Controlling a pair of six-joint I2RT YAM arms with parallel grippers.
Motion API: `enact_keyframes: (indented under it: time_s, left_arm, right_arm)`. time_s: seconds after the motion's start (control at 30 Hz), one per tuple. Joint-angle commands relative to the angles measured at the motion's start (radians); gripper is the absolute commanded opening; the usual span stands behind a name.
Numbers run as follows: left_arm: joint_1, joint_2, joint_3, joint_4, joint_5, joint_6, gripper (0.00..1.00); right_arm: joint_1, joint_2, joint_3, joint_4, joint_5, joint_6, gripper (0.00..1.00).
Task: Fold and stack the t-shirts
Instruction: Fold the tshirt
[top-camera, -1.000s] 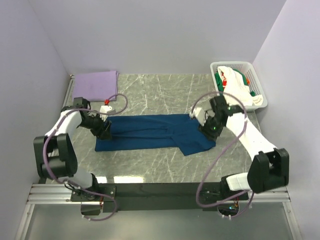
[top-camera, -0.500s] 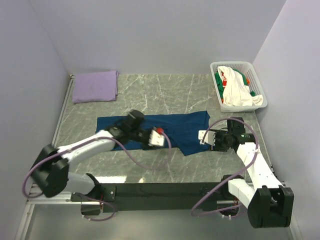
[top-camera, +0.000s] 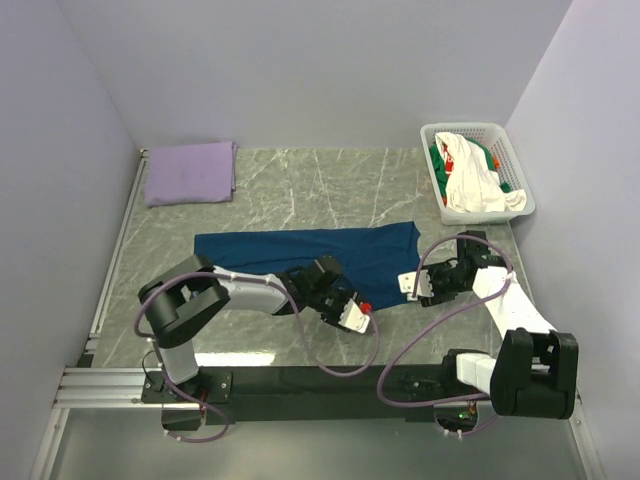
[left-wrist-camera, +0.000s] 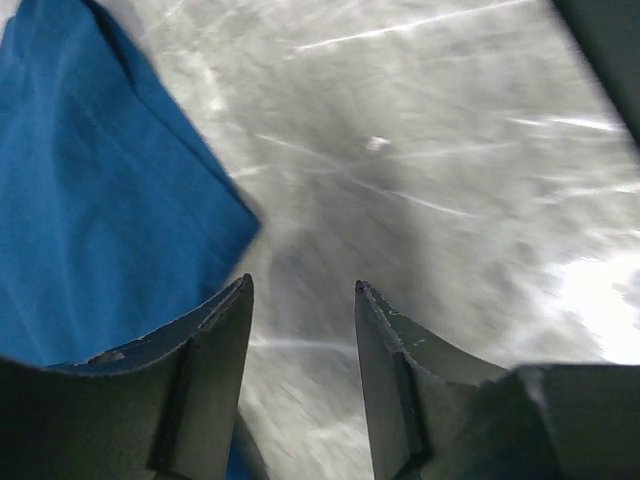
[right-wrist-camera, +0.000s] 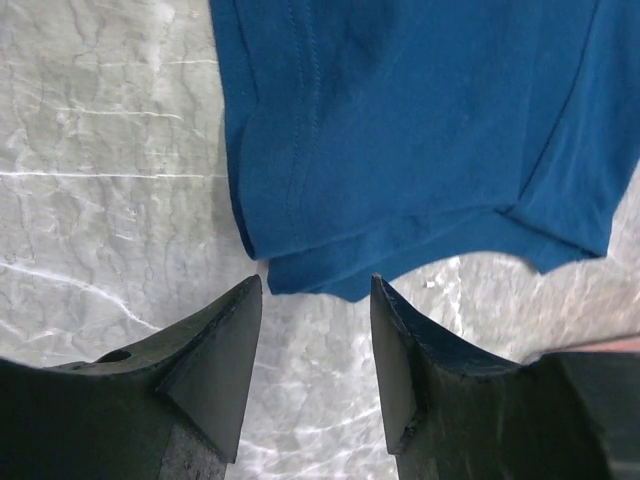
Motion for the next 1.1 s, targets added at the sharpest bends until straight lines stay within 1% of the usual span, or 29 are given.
enact_keyframes:
  time_s: [0.0, 0.13, 0.47, 0.63, 0.67, 0.73, 0.77, 0.8, 0.83, 0.87, 0.9, 0.97, 1.0, 1.03, 1.07]
  left_arm:
    - [-0.015, 0.037, 0.066, 0.135, -0.044, 0.038, 0.49]
    - [-0.024, 0.074, 0.085, 0.142, -0.07, 0.081, 0.47]
    - [-0.026, 0.146, 0.099, 0.155, -0.092, 0.092, 0.45]
    - [-0.026, 0.164, 0.116, 0.151, -0.082, 0.095, 0.46]
    - [-0.026, 0.168, 0.12, 0.142, -0.079, 0.098, 0.46]
    - [-0.027, 0.168, 0.12, 0.141, -0.073, 0.11, 0.41]
    - [-0.029, 0.171, 0.123, 0.132, -0.072, 0.113, 0.39]
    - [-0.029, 0.172, 0.128, 0.125, -0.069, 0.113, 0.34]
    - [-0.029, 0.174, 0.129, 0.12, -0.063, 0.112, 0.31]
    - [-0.03, 0.171, 0.128, 0.123, -0.059, 0.11, 0.29]
    - [-0.03, 0.168, 0.125, 0.122, -0.055, 0.115, 0.23]
    - [-0.03, 0.157, 0.116, 0.128, -0.049, 0.115, 0.18]
    - [-0.03, 0.152, 0.117, 0.123, -0.046, 0.109, 0.12]
    - [-0.03, 0.145, 0.117, 0.12, -0.041, 0.106, 0.1]
    - [-0.029, 0.14, 0.119, 0.12, -0.038, 0.1, 0.07]
  right_arm:
    - [-0.009, 0.013, 0.042, -0.009, -0.038, -0.074, 0.54]
    - [-0.011, 0.035, 0.035, -0.011, -0.038, -0.12, 0.52]
    - [-0.011, 0.039, -0.008, -0.002, -0.026, -0.223, 0.5]
    - [-0.009, 0.055, -0.02, 0.012, -0.02, -0.252, 0.44]
    - [-0.008, 0.056, -0.018, 0.012, -0.02, -0.253, 0.4]
    - [-0.009, 0.062, -0.018, 0.008, -0.02, -0.266, 0.37]
    - [-0.008, 0.065, -0.018, 0.009, -0.018, -0.27, 0.32]
    - [-0.006, 0.07, -0.018, 0.008, -0.018, -0.273, 0.29]
    - [-0.006, 0.072, -0.017, 0.006, -0.02, -0.272, 0.26]
    - [-0.003, 0.076, -0.017, 0.003, -0.021, -0.275, 0.21]
    - [-0.004, 0.078, -0.015, 0.002, -0.023, -0.272, 0.19]
    - [-0.001, 0.078, -0.014, -0.003, -0.023, -0.27, 0.11]
    - [-0.001, 0.079, -0.011, -0.006, -0.024, -0.267, 0.09]
    - [0.0, 0.081, -0.008, -0.009, -0.024, -0.264, 0.06]
    - [0.0, 0.081, -0.005, -0.011, -0.024, -0.258, 0.0]
